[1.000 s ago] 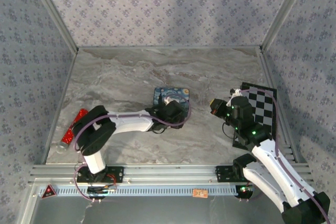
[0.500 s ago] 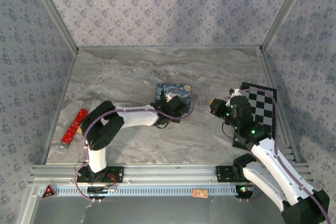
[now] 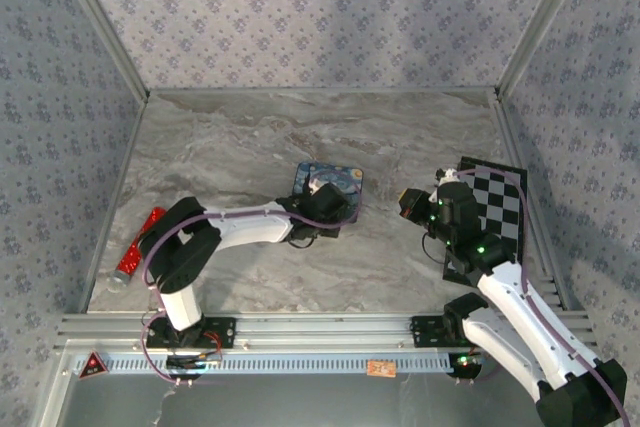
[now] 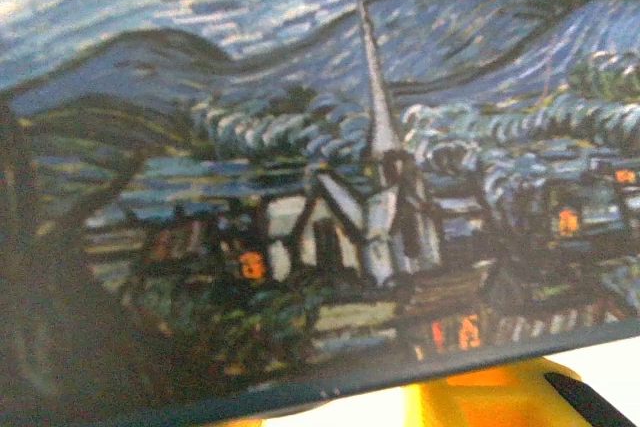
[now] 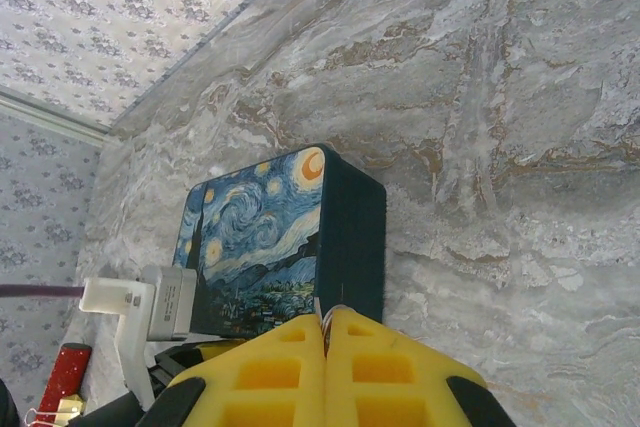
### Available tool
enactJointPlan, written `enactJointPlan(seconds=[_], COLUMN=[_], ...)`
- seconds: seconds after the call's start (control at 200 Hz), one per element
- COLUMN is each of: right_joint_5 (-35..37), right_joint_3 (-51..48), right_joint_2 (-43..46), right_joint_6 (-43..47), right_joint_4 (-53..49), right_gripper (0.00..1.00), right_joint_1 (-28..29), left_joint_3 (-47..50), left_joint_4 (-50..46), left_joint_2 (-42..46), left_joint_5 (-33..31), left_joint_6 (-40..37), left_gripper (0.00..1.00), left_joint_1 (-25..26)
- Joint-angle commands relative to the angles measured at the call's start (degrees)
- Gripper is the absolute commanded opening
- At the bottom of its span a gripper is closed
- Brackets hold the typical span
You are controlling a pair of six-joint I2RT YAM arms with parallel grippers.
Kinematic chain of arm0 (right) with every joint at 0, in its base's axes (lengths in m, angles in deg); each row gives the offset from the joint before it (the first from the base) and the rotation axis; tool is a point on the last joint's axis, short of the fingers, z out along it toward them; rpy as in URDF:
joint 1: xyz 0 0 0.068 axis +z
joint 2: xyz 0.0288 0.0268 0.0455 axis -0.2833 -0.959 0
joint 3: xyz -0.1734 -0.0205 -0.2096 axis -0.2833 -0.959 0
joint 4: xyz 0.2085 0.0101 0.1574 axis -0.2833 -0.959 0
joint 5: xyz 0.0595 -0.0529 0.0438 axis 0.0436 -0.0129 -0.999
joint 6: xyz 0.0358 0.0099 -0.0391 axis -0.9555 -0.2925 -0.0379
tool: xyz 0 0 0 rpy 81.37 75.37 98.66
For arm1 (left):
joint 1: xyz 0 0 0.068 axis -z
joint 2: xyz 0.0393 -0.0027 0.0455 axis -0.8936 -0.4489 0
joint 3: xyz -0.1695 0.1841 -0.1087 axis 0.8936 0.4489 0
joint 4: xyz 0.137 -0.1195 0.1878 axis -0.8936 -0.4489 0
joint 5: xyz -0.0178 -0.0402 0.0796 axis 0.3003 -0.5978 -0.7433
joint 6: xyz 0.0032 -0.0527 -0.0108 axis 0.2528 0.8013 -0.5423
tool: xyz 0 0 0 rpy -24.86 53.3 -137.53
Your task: Unlock a padlock with a key
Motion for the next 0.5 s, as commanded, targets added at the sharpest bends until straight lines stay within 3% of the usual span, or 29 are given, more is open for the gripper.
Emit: enactJointPlan(seconds=[0.0, 0.245, 0.495], right_joint_5=[0.8, 0.7, 2.3], right_joint_3=[0.5, -1.8, -3.4], right_joint_2=[0.1, 0.1, -0.7], right_joint_6=[0.1, 0.4, 1.4], right_joint_4=[-0.1, 1.5, 3.0], right_gripper=[0.0, 0.0, 0.0], right_joint_1=[0.5, 1.7, 4.4], left_joint_3=[-4.9, -5.4, -6.0], left_joint_4=[-5.3, -3.3, -2.3], left_joint_2=[2.4, 1.2, 0.9], left_joint_5=[6.3, 19.6, 23.5], left_joint_6=[3.9, 8.0, 8.8], left_gripper=[0.32, 0.34, 0.34], left_joint_1=[-2.1, -7.0, -9.6])
